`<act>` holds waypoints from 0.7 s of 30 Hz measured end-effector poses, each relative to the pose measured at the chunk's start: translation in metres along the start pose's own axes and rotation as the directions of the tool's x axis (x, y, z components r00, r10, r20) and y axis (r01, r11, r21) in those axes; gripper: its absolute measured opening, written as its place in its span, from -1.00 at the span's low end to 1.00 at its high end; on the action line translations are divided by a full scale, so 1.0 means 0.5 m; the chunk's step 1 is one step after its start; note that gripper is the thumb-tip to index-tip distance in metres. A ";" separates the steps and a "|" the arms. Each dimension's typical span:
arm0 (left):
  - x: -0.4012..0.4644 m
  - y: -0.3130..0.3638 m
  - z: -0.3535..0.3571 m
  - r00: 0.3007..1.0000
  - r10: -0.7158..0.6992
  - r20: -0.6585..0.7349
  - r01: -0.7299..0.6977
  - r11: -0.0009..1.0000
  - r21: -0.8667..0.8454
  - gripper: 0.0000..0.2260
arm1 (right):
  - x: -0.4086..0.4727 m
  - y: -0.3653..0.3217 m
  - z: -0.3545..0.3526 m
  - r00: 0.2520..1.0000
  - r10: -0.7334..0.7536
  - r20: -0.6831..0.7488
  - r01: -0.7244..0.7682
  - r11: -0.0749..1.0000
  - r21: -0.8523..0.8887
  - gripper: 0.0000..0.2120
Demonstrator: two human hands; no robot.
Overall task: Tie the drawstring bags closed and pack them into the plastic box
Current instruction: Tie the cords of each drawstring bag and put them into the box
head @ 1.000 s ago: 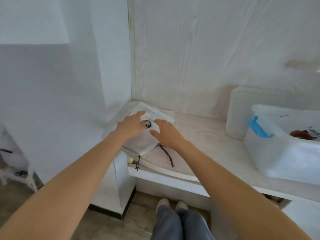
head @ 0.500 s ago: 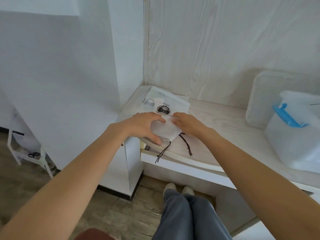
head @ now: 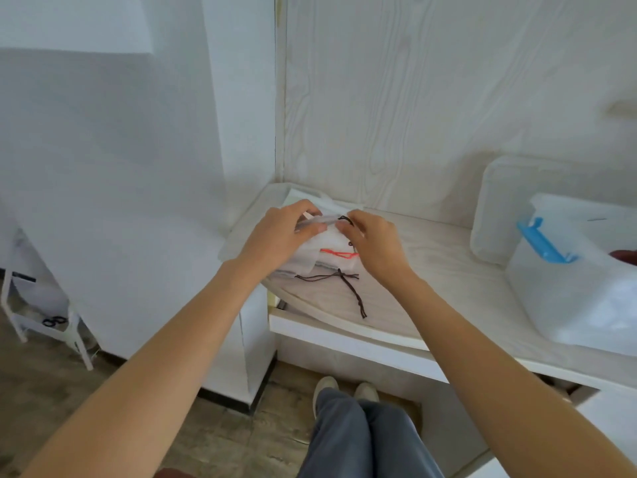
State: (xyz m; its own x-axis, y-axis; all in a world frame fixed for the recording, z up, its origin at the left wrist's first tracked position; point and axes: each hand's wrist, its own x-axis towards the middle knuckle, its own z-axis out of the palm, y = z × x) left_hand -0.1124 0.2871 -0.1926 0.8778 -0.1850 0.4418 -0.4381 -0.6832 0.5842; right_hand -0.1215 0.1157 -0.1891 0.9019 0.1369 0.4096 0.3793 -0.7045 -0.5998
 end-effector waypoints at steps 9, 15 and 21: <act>-0.020 0.020 -0.001 0.851 -0.172 -0.497 0.000 0.945 -0.328 -0.90 | 0.007 0.027 -0.026 0.921 0.388 -0.025 -0.307 0.766 0.565 -0.62; -0.011 0.043 0.032 0.778 -0.384 -0.497 0.068 0.838 -0.541 -0.92 | 0.009 0.036 -0.030 0.869 0.494 0.015 -0.356 0.606 0.712 -0.72; 0.007 0.054 0.048 0.741 -0.573 -0.350 0.128 0.633 -0.764 -0.92 | 0.010 0.037 -0.034 0.820 0.571 0.041 -0.349 0.442 0.826 -0.73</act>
State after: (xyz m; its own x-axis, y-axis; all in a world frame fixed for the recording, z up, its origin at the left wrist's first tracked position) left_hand -0.1165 0.2510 -0.1914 0.8336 0.5016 0.2314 -0.3128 0.0834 0.9461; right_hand -0.1136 0.0915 -0.1867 0.9647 -0.2612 -0.0347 0.0233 0.2159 -0.9761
